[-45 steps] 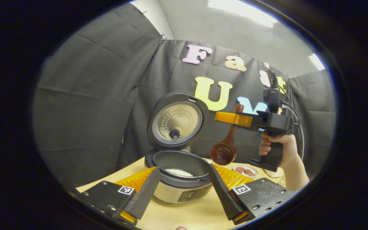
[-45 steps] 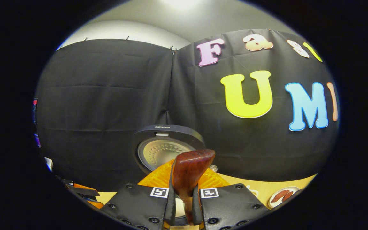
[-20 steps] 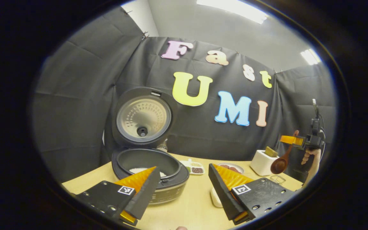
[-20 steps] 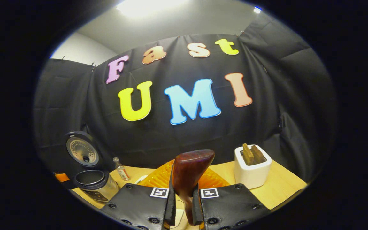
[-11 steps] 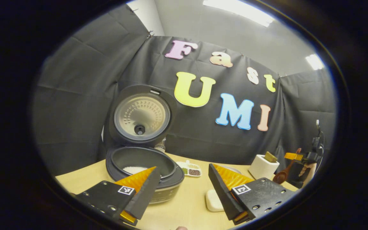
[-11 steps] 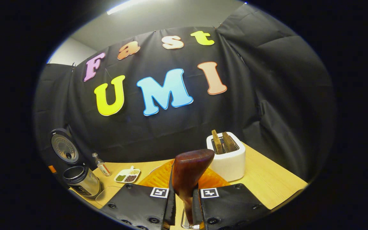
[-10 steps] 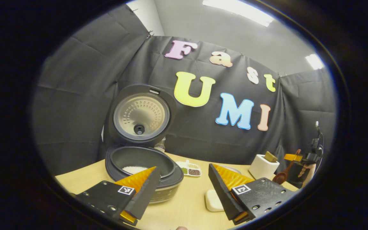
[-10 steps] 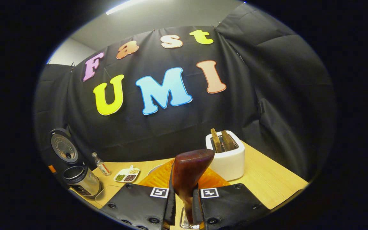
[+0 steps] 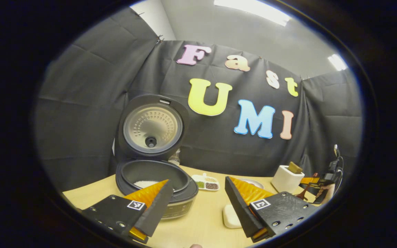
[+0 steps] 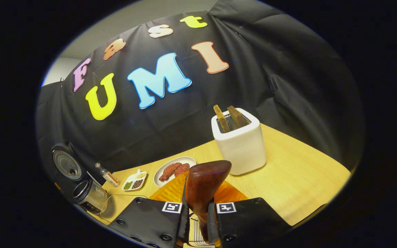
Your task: Close the left gripper, press the button to open the rice cooker; take a wooden spoon from the chopstick holder with the right hand, scoop a spoonful of rice and pour it into the rice cooker, then put the wooden spoon back into the chopstick holder.
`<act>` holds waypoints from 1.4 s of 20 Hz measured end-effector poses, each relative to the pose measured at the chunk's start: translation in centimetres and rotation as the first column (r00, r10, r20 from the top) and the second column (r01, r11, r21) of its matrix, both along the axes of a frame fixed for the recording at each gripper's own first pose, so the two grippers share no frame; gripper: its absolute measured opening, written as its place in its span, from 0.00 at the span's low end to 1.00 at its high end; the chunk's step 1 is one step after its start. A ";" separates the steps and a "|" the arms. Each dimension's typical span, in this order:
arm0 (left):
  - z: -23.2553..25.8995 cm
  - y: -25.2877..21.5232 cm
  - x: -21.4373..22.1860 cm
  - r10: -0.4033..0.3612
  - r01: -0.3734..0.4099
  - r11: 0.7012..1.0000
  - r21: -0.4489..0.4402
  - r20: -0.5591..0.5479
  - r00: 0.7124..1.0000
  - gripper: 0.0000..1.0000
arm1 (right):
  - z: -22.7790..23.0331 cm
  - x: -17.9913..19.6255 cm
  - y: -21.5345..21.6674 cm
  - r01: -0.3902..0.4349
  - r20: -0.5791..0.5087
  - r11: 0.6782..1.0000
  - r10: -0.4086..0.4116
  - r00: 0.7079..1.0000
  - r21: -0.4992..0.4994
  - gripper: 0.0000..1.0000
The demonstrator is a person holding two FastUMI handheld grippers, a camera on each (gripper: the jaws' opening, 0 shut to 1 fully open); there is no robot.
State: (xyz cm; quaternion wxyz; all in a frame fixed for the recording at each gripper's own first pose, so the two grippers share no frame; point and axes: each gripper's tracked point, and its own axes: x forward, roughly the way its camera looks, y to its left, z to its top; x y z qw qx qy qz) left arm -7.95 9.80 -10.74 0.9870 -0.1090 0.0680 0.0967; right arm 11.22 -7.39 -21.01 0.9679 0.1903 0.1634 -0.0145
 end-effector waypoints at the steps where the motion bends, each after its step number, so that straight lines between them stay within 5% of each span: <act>1: -0.2 0.0 0.0 0.001 -0.001 1.000 -0.002 -0.001 1.000 0.95 | -0.6 0.2 -0.3 0.012 -0.010 1.000 -0.012 1.000 0.000 0.24; 12: 1.4 1.6 -0.2 0.050 -0.050 0.999 -0.020 0.032 0.998 0.95 | 0.6 -1.9 -2.4 0.086 0.045 0.991 -0.091 0.995 0.100 0.25; 13: 1.7 1.5 0.1 0.044 -0.044 0.999 -0.015 0.037 0.998 0.95 | 0.6 -2.3 -3.0 0.096 0.051 0.993 -0.100 0.994 0.075 0.56; 14: 2.2 1.5 0.3 0.041 -0.041 0.999 -0.001 0.041 0.998 0.95 | 1.0 -2.7 -3.4 0.100 0.063 0.994 -0.103 0.993 0.051 0.55; 15: 2.8 1.7 0.4 0.045 -0.046 0.999 0.021 0.050 0.998 0.94 | 1.5 -3.2 -3.9 0.110 0.073 0.994 -0.112 0.991 0.027 0.84; 17: 3.6 2.0 0.7 0.054 -0.058 0.996 0.064 0.069 0.996 0.95 | 2.7 -4.2 -5.2 0.152 0.107 0.988 -0.147 0.983 -0.041 0.98; 23: 6.8 5.7 2.3 0.147 -0.165 0.977 0.136 0.128 0.981 0.93 | 7.5 -7.9 -5.9 0.211 0.241 0.941 -0.148 0.959 -0.263 0.98; 28: 12.5 10.2 4.8 0.212 -0.274 0.915 0.295 0.225 0.951 0.93 | 8.7 -10.9 -3.3 0.171 0.300 0.942 -0.081 0.950 -0.288 0.98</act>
